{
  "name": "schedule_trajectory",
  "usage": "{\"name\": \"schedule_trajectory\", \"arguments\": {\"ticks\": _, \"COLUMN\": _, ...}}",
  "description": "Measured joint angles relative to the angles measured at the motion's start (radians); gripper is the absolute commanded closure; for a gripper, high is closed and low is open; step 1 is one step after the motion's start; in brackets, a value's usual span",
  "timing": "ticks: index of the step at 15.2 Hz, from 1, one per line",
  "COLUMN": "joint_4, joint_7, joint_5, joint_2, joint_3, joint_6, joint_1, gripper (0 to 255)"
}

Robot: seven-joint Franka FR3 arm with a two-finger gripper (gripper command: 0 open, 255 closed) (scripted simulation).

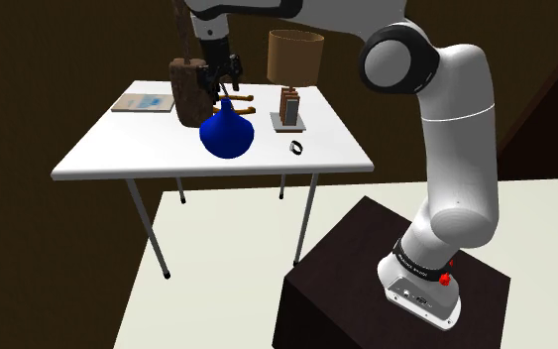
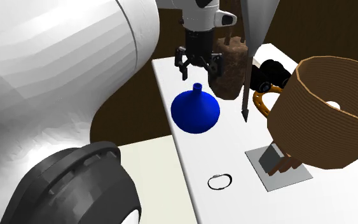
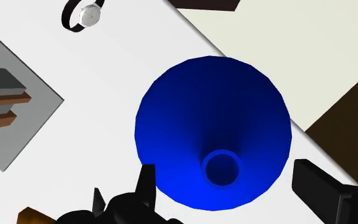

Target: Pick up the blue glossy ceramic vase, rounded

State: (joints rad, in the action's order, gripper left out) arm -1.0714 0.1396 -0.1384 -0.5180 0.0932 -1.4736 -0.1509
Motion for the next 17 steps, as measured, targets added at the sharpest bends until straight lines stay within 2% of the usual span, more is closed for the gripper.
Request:
{"name": "schedule_trajectory", "arguments": {"ticks": 6, "joint_4": -0.094, "joint_7": 0.006, "joint_5": 0.0, "joint_2": 0.011, "joint_3": 0.0, "joint_6": -0.082, "joint_1": 0.005, "gripper": 0}}
{"name": "schedule_trajectory", "arguments": {"ticks": 7, "joint_4": -0.102, "joint_7": 0.006, "joint_5": 0.0, "joint_2": 0.012, "joint_3": 0.0, "joint_6": -0.09, "joint_1": 0.006, "gripper": 255}}
{"name": "schedule_trajectory", "arguments": {"ticks": 17, "joint_4": -0.112, "joint_7": 0.007, "joint_5": 0.0, "joint_2": 0.015, "joint_3": 0.0, "joint_6": -0.099, "joint_1": 0.006, "gripper": 255}}
